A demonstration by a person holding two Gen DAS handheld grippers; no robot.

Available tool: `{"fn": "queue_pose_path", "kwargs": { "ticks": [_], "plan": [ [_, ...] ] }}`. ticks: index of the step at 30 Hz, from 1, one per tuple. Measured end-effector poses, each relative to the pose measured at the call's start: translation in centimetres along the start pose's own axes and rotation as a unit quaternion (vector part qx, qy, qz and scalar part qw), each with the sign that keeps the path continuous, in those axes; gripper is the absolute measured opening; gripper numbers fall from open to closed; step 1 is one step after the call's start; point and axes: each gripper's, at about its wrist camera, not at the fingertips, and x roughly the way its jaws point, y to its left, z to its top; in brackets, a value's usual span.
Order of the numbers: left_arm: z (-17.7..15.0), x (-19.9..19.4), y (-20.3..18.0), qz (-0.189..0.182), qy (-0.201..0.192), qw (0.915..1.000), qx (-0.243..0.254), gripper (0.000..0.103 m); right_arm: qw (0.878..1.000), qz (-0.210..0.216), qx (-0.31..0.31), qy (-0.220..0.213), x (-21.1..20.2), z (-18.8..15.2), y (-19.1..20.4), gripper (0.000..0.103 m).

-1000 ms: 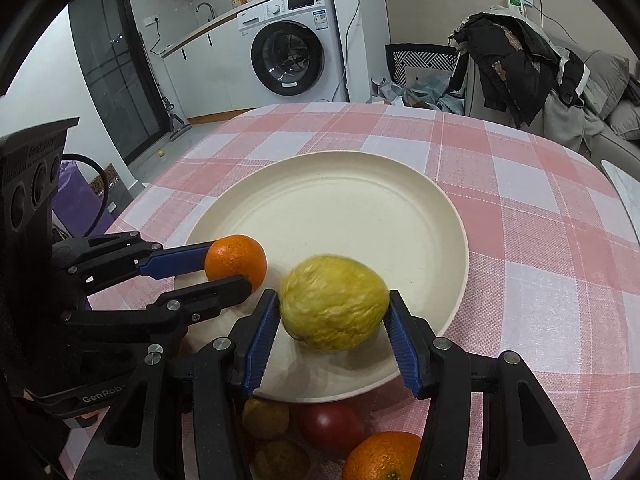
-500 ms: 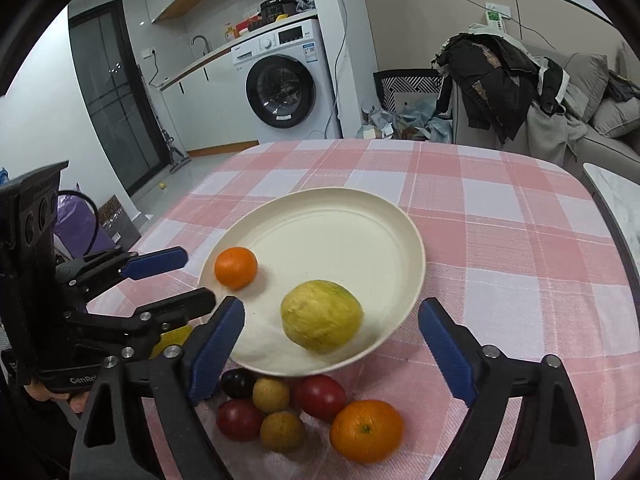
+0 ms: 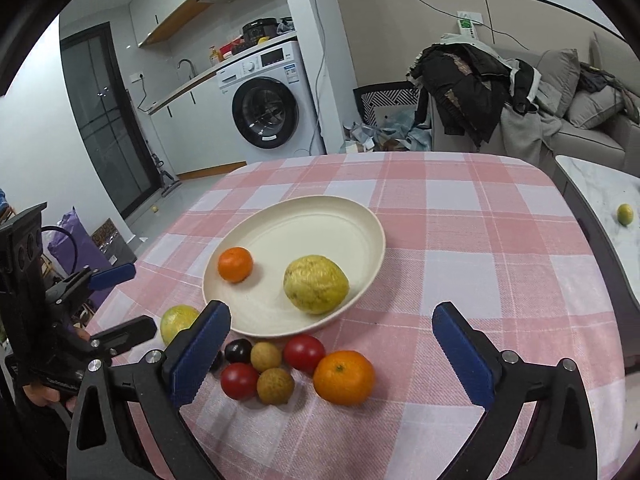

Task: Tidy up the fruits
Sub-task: 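Withdraw both tools and move toward the green pomelo and the large orange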

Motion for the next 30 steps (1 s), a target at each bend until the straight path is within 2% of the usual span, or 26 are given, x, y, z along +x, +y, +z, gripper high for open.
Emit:
{"fn": "queue_pose_path", "kwargs": {
  "ticks": [7, 17, 30],
  "plan": [
    [0.0, 0.9, 0.8, 0.0, 0.009, 0.9999, -0.007, 0.102, 1.0, -0.02, -0.013, 0.012, 0.1, -1.0, -0.4, 0.103],
    [-0.3, 2.1, 0.7, -0.005, 0.025, 0.9997, -0.007, 0.102, 0.999, -0.02, -0.03, 0.033, 0.9, -1.8, -0.1, 0.103],
    [-0.9, 4.2, 0.6, -0.008, 0.061, 0.9981, -0.011, 0.102, 0.995, -0.058, -0.045, 0.069, 2.0, -2.6, -1.0, 0.103]
  ]
}}
